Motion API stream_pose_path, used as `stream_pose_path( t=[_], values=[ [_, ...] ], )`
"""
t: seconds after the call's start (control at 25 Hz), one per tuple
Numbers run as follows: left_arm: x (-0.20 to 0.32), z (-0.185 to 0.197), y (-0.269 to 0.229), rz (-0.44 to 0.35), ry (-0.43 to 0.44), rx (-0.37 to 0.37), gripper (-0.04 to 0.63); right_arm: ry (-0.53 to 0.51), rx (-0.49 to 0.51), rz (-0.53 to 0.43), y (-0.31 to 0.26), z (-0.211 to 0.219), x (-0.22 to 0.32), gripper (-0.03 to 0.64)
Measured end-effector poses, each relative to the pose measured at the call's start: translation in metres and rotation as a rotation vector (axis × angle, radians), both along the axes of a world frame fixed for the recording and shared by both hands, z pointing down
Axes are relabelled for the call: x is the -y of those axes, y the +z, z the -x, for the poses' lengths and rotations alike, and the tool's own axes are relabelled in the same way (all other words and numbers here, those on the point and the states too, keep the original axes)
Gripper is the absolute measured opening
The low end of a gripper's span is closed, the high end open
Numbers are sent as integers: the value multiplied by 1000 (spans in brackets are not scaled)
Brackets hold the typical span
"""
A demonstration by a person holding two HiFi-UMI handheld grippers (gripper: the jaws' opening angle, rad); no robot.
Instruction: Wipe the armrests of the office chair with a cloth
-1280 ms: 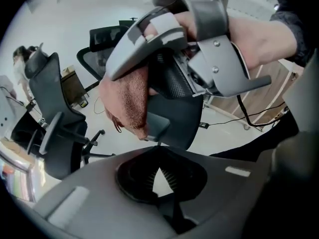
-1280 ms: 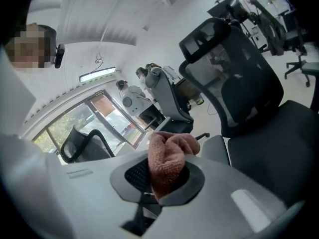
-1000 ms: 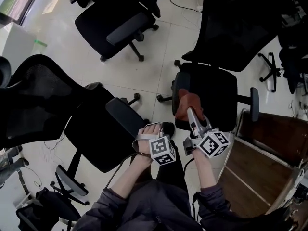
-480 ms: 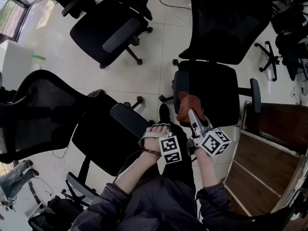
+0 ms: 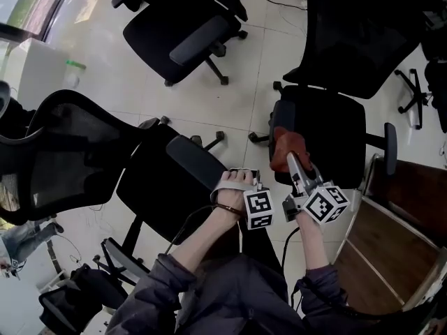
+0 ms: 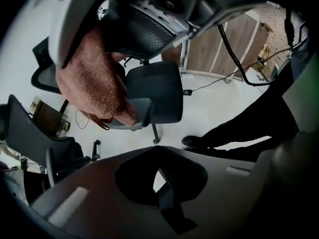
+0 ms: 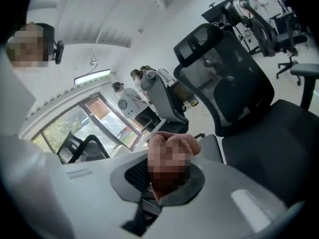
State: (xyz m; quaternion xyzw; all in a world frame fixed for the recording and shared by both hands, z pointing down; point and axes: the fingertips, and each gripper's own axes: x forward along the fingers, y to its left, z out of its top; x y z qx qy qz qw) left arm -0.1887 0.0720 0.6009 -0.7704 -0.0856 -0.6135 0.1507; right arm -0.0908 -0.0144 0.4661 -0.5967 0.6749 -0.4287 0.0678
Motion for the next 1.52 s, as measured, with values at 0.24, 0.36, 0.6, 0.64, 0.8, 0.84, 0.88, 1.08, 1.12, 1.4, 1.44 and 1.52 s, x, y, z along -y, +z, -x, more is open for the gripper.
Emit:
stream_pose_path(
  t=[0.24,0.36,0.6,0.64,0.8,0.84,0.88,1.08,1.12,1.4,1.44,1.52],
  values=[
    [17,15,10,-4,5,87,14,-1,23,-19,4,-16,0,18],
    [27,30,13,18,-48,105,14,17,21,-21,4,-27,-2,18],
    [56,102,-3,23,-202,-18,15,5,28,-28,12,6,4,18],
    [63,115,-5,27,-248,-49,15,-6,29,-25,19,20,5,18],
    [107,173,-13,-37,-361,-173,15,3,70,0,61,80,21,18],
    [121,188,-14,-46,-381,-203,11,27,83,15,72,88,25,18],
    [136,201,-19,-26,-424,-269,9,56,89,33,82,92,28,18],
    [210,277,-85,305,-1015,-820,14,102,102,70,108,110,49,18],
    [205,279,-80,393,-1065,-845,14,89,103,72,111,108,51,18],
    [199,379,-107,367,-1265,-939,14,-60,9,124,129,81,56,18],
    [195,426,-105,284,-1273,-893,14,-99,-5,125,129,88,59,18],
    [187,495,-97,385,-1335,-933,14,-171,-24,137,125,106,63,18]
  ],
)
